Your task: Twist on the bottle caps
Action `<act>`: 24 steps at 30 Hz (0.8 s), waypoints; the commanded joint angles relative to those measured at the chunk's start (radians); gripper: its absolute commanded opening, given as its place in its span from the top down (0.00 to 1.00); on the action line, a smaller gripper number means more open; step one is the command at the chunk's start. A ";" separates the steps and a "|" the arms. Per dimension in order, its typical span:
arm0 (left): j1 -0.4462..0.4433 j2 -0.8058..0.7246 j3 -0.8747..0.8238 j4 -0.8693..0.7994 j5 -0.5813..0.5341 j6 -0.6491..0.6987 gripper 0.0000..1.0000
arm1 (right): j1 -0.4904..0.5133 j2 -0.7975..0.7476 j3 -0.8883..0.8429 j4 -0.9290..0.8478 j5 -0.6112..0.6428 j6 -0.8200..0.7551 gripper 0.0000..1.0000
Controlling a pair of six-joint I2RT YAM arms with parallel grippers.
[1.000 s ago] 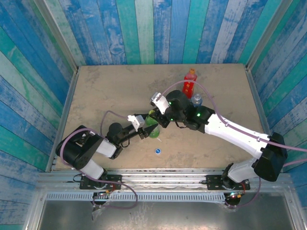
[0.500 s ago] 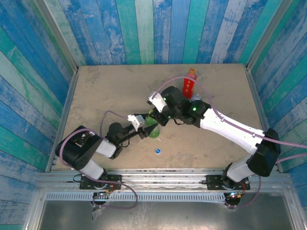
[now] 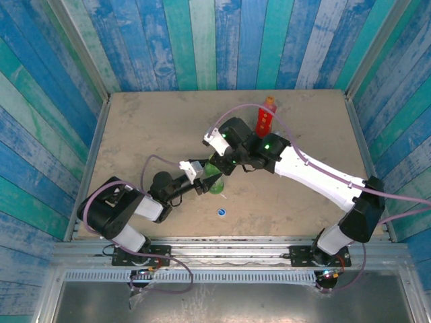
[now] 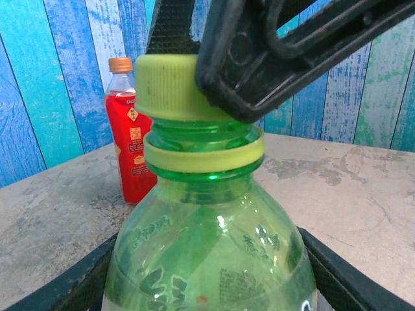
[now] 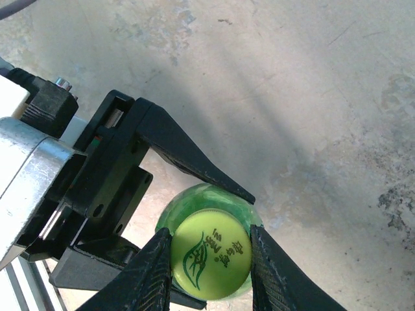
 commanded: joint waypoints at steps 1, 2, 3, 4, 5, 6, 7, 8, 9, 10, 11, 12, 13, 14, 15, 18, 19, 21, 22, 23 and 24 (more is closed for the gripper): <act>-0.004 -0.014 -0.002 -0.084 0.026 0.036 0.36 | 0.002 0.028 0.006 -0.092 0.039 -0.002 0.66; -0.004 -0.016 -0.001 -0.085 0.026 0.036 0.36 | 0.002 0.027 0.011 -0.092 0.037 0.000 0.65; -0.004 -0.015 -0.002 -0.083 0.025 0.036 0.36 | 0.002 0.024 0.016 -0.090 0.036 0.000 0.63; -0.004 -0.015 -0.002 -0.085 0.026 0.035 0.36 | 0.002 0.020 0.020 -0.086 0.033 0.000 0.62; -0.004 -0.016 -0.002 -0.086 0.026 0.035 0.36 | 0.002 0.016 0.022 -0.081 0.033 0.000 0.62; -0.004 -0.018 -0.002 -0.088 0.026 0.034 0.36 | 0.002 0.009 0.022 -0.072 0.038 0.003 0.61; -0.004 -0.022 -0.001 -0.091 0.027 0.035 0.36 | 0.002 0.002 0.020 -0.059 0.042 0.008 0.59; -0.004 -0.023 0.000 -0.097 0.027 0.035 0.36 | 0.002 -0.003 0.020 -0.051 0.042 0.008 0.56; -0.004 -0.026 0.002 -0.103 0.027 0.038 0.36 | 0.002 -0.009 0.018 -0.041 0.041 0.009 0.52; -0.004 -0.026 0.001 -0.105 0.028 0.038 0.36 | 0.002 -0.017 0.016 -0.030 0.041 0.011 0.50; -0.004 -0.026 0.000 -0.105 0.028 0.039 0.36 | 0.002 -0.024 0.015 -0.024 0.039 0.017 0.48; -0.004 -0.026 0.000 -0.103 0.027 0.038 0.36 | 0.002 -0.032 0.013 -0.018 0.038 0.020 0.45; -0.004 -0.026 -0.001 -0.104 0.027 0.038 0.36 | -0.001 -0.039 0.008 -0.009 0.035 0.024 0.43; -0.004 -0.026 -0.001 -0.103 0.027 0.040 0.36 | 0.002 -0.048 0.004 0.000 0.034 0.031 0.40; -0.004 -0.024 -0.001 -0.102 0.027 0.039 0.36 | 0.002 -0.059 -0.003 0.014 0.034 0.041 0.39; -0.004 -0.021 0.000 -0.099 0.029 0.039 0.36 | 0.002 -0.097 -0.046 0.077 0.016 0.071 0.38; -0.004 -0.020 0.000 -0.099 0.029 0.038 0.36 | 0.001 -0.109 -0.063 0.101 0.014 0.081 0.38; -0.004 -0.020 0.001 -0.099 0.029 0.038 0.36 | -0.005 -0.127 -0.090 0.133 0.033 0.099 0.42; -0.004 -0.017 0.003 -0.098 0.029 0.037 0.36 | -0.011 -0.131 -0.098 0.139 0.045 0.108 0.45; -0.004 -0.016 0.002 -0.095 0.032 0.036 0.36 | -0.020 -0.130 -0.100 0.136 0.048 0.115 0.49; -0.004 -0.017 0.003 -0.093 0.035 0.036 0.36 | -0.030 -0.128 -0.102 0.134 0.040 0.118 0.52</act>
